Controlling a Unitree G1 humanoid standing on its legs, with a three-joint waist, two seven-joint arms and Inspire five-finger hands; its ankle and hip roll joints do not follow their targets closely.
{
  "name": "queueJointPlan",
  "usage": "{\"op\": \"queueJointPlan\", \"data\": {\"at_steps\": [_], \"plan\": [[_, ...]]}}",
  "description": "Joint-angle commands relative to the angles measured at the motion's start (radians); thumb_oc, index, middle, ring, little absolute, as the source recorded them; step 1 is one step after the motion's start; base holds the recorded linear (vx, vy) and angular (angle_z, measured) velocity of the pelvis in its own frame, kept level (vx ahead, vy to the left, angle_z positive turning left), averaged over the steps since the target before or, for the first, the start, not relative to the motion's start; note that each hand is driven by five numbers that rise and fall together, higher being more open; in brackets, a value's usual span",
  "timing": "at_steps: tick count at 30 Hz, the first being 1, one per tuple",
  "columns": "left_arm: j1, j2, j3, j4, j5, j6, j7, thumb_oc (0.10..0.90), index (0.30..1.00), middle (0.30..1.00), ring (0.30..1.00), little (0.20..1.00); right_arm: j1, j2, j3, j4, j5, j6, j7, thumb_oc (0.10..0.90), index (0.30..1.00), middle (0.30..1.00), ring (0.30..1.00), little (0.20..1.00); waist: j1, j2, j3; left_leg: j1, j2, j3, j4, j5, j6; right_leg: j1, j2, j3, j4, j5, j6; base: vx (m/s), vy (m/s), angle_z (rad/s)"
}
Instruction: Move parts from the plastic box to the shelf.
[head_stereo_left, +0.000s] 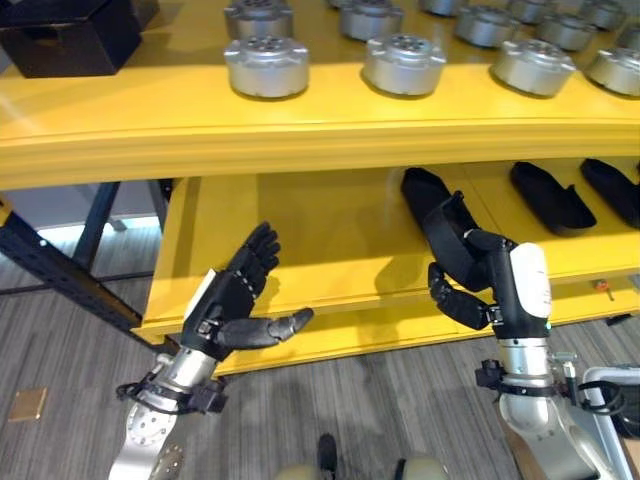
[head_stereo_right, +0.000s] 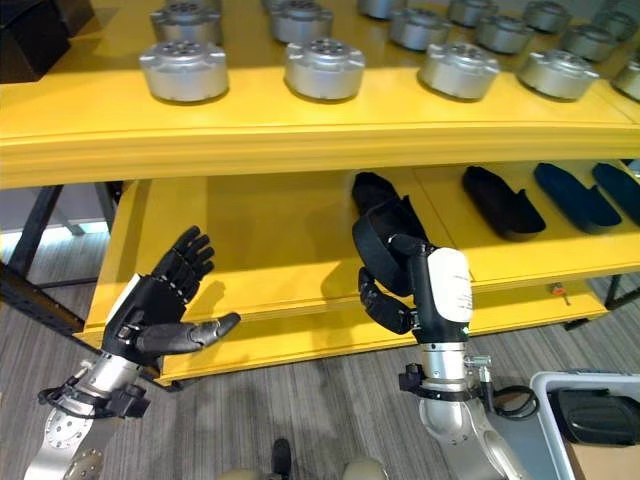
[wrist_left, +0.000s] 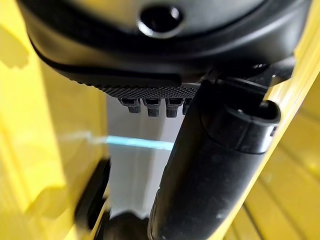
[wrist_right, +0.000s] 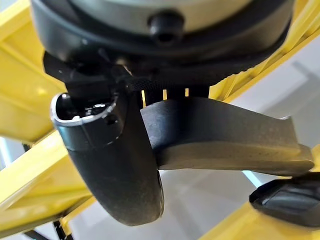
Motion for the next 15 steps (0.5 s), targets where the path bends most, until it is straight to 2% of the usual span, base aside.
{"op": "queueJointPlan", "data": {"at_steps": [1,3,5,8,9,11,15], "plan": [[-0.098,-0.036,0.061,-0.079,0.058,-0.090,0.083,0.900,1.000,1.000,1.000,1.000,-0.144,-0.047,-0.113,-0.049,-0.006,-0.066,-0.104,0.400,0.300,0.300,0.300,0.300,-0.026,0.005,-0.054,0.049,0.022,0.013,0.028,-0.126,-0.054,0.135,0.025,0.046,-0.229,0.109,-0.005,0.04,-0.044,0.59],[-0.098,-0.040,0.063,-0.078,0.061,-0.090,0.087,0.900,1.000,1.000,1.000,1.000,-0.143,-0.048,-0.116,-0.048,-0.006,-0.067,-0.105,0.400,0.300,0.300,0.300,0.300,-0.027,0.006,-0.055,0.049,0.021,0.007,0.027,-0.124,-0.056,0.141,0.031,0.055,-0.240,0.108,-0.009,0.02,-0.015,0.62],[-0.100,-0.054,0.068,-0.072,0.097,-0.105,0.112,0.900,1.000,1.000,1.000,1.000,-0.135,-0.046,-0.127,-0.040,-0.023,-0.071,-0.109,0.400,0.300,0.300,0.300,0.300,-0.033,0.003,-0.068,0.035,0.007,-0.018,0.030,-0.121,-0.060,0.154,0.058,0.102,-0.285,0.114,-0.023,0.02,-0.019,0.19],[-0.081,-0.068,0.082,-0.083,0.102,-0.127,0.125,0.900,1.000,1.000,1.000,1.000,-0.125,-0.045,-0.131,-0.046,-0.043,-0.077,-0.107,0.400,0.300,0.300,0.300,0.300,-0.028,0.001,-0.076,0.023,0.003,-0.014,0.035,-0.117,-0.064,0.162,0.053,0.110,-0.323,0.135,-0.025,0.03,-0.050,0.26],[-0.062,-0.069,0.100,-0.084,0.141,-0.142,0.160,0.900,1.000,1.000,1.000,1.000,-0.111,-0.052,-0.135,-0.052,-0.047,-0.094,-0.109,0.400,0.300,0.300,0.300,0.300,-0.027,0.003,-0.084,0.022,0.003,-0.008,0.037,-0.121,-0.067,0.172,0.045,0.121,-0.349,0.145,-0.022,0.11,-0.066,0.11],[-0.053,-0.064,0.107,-0.082,0.161,-0.154,0.177,0.900,1.000,1.000,1.000,1.000,-0.102,-0.058,-0.135,-0.059,-0.042,-0.097,-0.113,0.400,0.300,0.300,0.300,0.300,-0.028,0.004,-0.088,0.029,0.006,-0.002,0.035,-0.130,-0.069,0.182,0.043,0.121,-0.353,0.137,-0.020,0.09,-0.072,0.00],[-0.054,-0.054,0.116,-0.086,0.214,-0.144,0.227,0.900,1.000,1.000,1.000,1.000,-0.099,-0.064,-0.132,-0.068,-0.044,-0.087,-0.116,0.400,0.300,0.300,0.300,0.300,-0.031,0.007,-0.088,0.031,0.009,0.007,0.041,-0.137,-0.071,0.189,0.037,0.116,-0.357,0.130,-0.020,0.06,-0.060,0.04]]}}
